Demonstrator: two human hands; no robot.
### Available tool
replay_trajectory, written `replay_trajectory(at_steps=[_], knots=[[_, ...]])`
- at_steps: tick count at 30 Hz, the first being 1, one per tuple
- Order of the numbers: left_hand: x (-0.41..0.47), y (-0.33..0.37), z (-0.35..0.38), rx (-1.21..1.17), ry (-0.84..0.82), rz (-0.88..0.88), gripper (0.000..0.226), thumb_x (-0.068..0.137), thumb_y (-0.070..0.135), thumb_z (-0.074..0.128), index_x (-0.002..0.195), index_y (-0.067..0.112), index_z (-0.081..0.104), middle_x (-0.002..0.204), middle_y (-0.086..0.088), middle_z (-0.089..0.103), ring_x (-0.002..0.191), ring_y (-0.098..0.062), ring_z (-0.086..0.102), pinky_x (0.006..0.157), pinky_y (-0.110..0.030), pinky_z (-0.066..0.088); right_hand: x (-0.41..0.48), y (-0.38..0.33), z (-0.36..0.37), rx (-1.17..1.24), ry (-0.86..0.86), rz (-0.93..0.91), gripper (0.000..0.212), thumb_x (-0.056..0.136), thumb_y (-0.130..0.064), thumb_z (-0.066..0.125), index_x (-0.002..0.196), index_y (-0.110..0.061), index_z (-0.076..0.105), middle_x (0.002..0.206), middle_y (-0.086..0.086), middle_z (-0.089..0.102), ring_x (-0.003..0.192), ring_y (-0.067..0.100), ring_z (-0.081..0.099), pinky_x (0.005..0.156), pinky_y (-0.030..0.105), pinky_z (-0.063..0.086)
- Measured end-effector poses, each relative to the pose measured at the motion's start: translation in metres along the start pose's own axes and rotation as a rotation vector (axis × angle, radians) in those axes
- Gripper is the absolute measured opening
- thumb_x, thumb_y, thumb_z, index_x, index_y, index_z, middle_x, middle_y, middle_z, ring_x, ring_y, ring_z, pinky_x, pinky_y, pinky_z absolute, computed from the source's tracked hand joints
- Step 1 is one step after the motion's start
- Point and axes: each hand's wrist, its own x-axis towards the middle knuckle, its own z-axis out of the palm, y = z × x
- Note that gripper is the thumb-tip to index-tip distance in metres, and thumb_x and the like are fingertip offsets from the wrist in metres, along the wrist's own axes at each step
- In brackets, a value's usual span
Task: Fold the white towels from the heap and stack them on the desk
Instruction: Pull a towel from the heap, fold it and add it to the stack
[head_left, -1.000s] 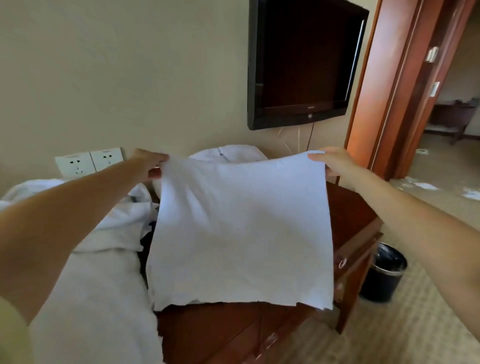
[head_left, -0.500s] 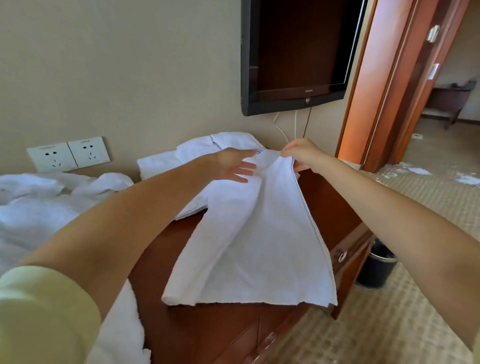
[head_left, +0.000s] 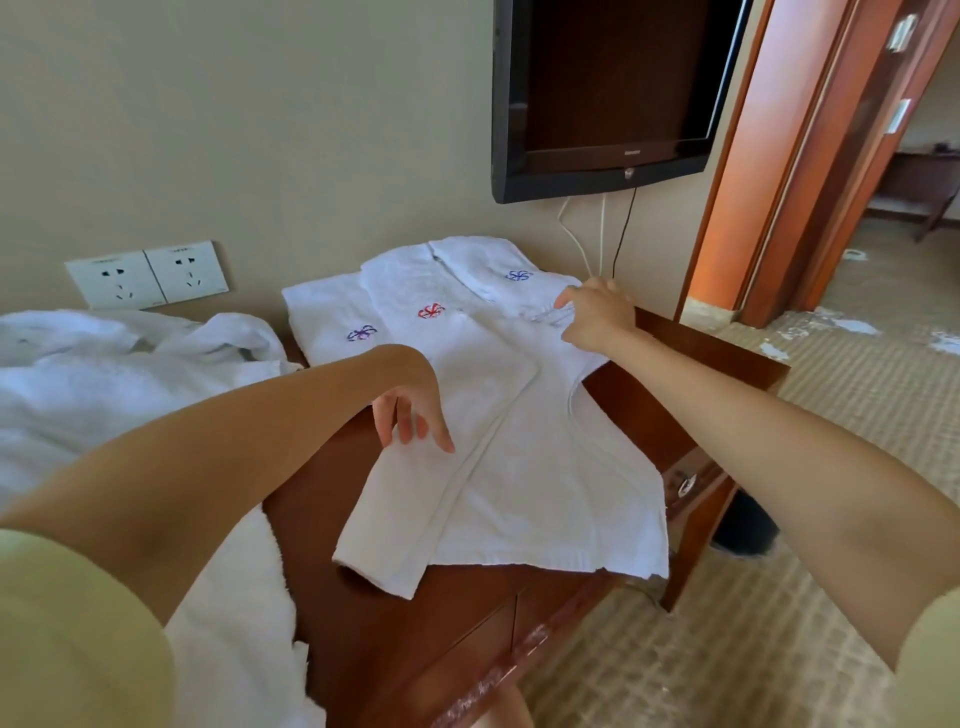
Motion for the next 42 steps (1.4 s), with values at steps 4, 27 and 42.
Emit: replay_trajectory(at_steps=[4,27,42], knots=[[0.005,-0.006,-0.004,-0.047,0.086,0.057,0.056,0.077,0.045,0.077,0.113,0.007,0.059,0.11,-0.005,0.069,0.093,-0.025,0.07,0.085,-0.034,0.056,0.002,-0.028,0.027,0.146,-0.275,-0.132,0.051,0.088,-0.033,0.065,0.136,-0.022,0.051,0.133,0.0,0.054,0.121,0.021,0.052,0.095,0.028,0.041],[0.069,0.042,-0.064,0.015,0.911,0.3,0.042,0.095,0.032,0.054,0.133,0.015,0.049,0.127,-0.009,0.056,0.116,-0.031,0.053,0.092,-0.041,0.046,0.043,-0.022,0.062,1.166,-0.178,0.443,0.028,0.096,-0.012,0.054,0.122,-0.003,0.059,0.121,0.017,0.061,0.093,0.023,0.056,0.075,0.036,0.052],[0.047,0.071,-0.014,0.112,1.082,0.628,0.06,0.088,0.027,0.065,0.142,0.019,0.04,0.144,-0.009,0.03,0.13,-0.026,0.033,0.098,-0.038,0.043,-0.005,0.051,0.062,0.59,-0.105,0.384,0.054,0.079,-0.034,0.072,0.126,-0.013,0.053,0.131,0.007,0.052,0.119,0.026,0.052,0.089,0.033,0.047]])
